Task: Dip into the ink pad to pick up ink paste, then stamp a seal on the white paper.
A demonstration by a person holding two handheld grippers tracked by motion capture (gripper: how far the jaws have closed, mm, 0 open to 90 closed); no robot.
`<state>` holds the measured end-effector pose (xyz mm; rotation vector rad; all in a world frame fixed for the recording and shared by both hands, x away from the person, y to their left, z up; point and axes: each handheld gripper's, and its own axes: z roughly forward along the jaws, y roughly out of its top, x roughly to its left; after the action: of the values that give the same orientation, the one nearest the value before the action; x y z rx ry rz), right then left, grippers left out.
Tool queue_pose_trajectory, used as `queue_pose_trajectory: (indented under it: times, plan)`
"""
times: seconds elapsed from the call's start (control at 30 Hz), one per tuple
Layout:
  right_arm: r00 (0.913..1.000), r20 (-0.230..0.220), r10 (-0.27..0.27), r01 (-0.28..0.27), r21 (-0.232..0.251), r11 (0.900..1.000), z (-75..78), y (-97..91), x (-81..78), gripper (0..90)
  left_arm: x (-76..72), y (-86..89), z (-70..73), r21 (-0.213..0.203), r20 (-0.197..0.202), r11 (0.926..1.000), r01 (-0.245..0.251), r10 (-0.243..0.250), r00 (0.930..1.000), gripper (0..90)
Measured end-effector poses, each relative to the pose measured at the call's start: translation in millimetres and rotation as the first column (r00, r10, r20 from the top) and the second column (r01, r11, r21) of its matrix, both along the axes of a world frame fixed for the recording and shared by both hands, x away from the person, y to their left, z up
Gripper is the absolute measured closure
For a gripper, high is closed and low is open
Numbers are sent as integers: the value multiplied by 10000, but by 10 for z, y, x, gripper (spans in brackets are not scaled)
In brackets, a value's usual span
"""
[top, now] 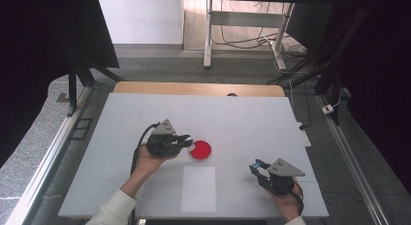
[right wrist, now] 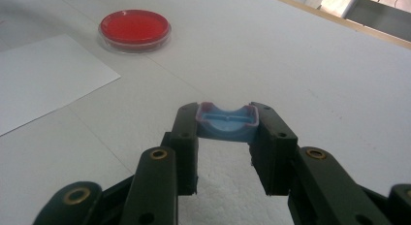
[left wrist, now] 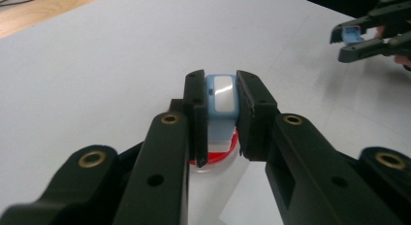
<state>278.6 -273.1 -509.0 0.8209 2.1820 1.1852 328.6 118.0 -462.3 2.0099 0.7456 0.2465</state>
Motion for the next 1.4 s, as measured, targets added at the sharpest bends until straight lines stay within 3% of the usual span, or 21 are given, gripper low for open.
queue_pose_trajectory:
  times: [0.7,1.4]
  plan:
    - [10000,1,-86,86,-3,10000,-5,-10,7,644,-269,47,139,-315,85,9975,631,-628,9980,754]
    - [9999,138,-38,39,-30,10000,5,0,3,644,-458,7,70,-237,12,9952,952,-952,9955,754]
